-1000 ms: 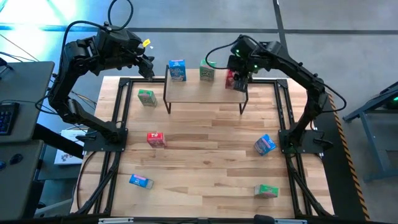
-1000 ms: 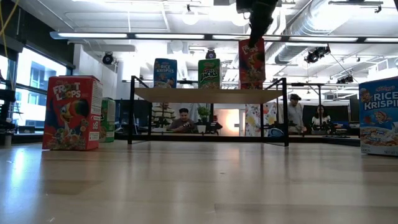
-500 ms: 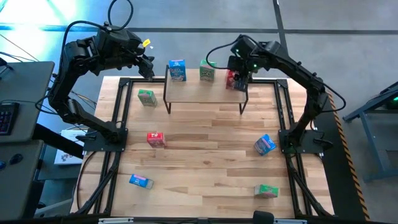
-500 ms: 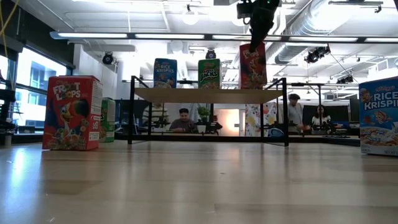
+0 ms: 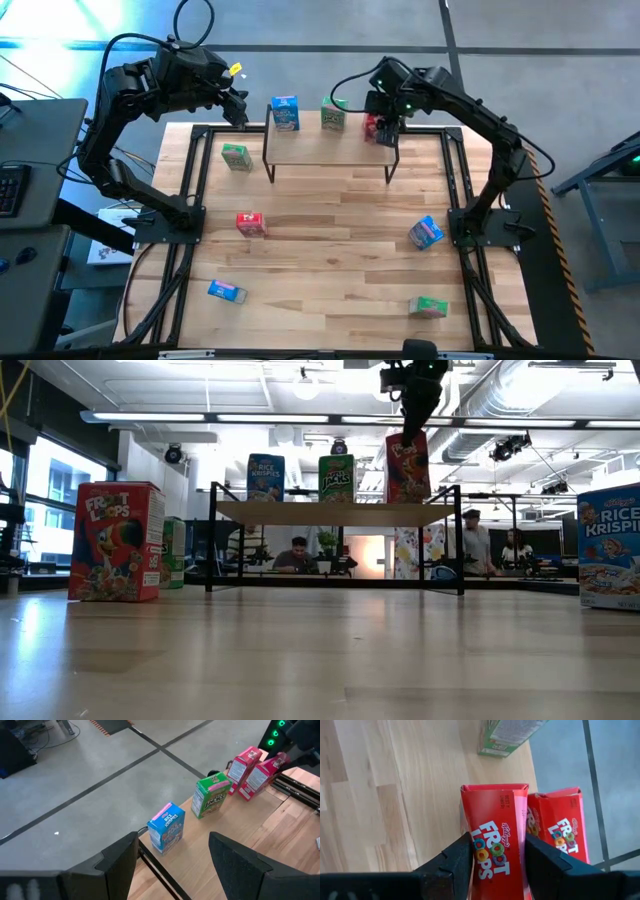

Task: Stack cereal on shelf
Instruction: Put the top red cereal box aligned with the other red cereal box on the shelf

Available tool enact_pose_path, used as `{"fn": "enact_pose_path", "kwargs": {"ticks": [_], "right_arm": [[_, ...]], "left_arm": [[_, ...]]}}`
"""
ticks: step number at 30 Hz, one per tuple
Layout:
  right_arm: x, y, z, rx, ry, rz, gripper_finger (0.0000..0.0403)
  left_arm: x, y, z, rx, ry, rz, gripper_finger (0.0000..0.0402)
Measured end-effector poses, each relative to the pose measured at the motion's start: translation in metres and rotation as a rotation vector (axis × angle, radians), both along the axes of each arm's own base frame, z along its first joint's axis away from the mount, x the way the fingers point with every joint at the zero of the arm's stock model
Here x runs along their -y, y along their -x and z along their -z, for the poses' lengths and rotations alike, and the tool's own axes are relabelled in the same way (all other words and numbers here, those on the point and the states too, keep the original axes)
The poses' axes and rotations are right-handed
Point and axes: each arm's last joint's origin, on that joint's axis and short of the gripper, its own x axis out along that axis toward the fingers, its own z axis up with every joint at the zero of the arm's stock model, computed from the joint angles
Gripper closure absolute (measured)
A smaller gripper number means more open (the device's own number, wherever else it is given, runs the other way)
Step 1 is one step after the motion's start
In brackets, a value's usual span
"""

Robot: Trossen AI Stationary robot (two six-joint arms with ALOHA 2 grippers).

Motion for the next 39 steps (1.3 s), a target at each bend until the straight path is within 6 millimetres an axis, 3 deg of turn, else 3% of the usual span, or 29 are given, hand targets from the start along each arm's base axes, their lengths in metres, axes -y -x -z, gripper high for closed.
{"fn": "enact_pose_path", "kwargs": {"ticks": [6,33,39], "right_arm": [[0.0,-0.004,0.01,-0.021,-0.013,-0.006,0.0254],[0.002,-0.012,0.017,-0.057,0.013,-0.001,0.0253],[0.002,-0.012,0.018,-0.071,0.026,-0.012,0.0238]], "left_arm": [[0.0,0.0,0.0,0.0,0.0,0.0,0.0167],[0.0,0.0,0.0,0.0,0.0,0.0,0.0167],[0.0,0.0,0.0,0.0,0.0,-0.001,0.0167]]}}
